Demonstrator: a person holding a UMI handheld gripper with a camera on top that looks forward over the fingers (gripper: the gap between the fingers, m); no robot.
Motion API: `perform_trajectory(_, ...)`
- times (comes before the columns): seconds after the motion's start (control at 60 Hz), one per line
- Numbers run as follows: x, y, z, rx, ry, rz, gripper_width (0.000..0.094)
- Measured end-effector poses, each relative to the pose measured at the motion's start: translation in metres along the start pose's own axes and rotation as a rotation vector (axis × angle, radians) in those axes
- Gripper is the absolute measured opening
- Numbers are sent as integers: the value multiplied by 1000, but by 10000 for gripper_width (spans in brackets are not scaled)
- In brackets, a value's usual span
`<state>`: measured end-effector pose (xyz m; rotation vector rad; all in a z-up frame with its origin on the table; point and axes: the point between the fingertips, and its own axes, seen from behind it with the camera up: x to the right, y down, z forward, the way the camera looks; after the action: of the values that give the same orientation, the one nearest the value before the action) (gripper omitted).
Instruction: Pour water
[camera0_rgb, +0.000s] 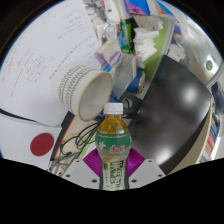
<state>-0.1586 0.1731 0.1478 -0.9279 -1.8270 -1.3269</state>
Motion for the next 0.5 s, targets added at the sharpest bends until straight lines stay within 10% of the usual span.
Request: perform_trajectory(0.5,14,14,-30,23,-92,719,284)
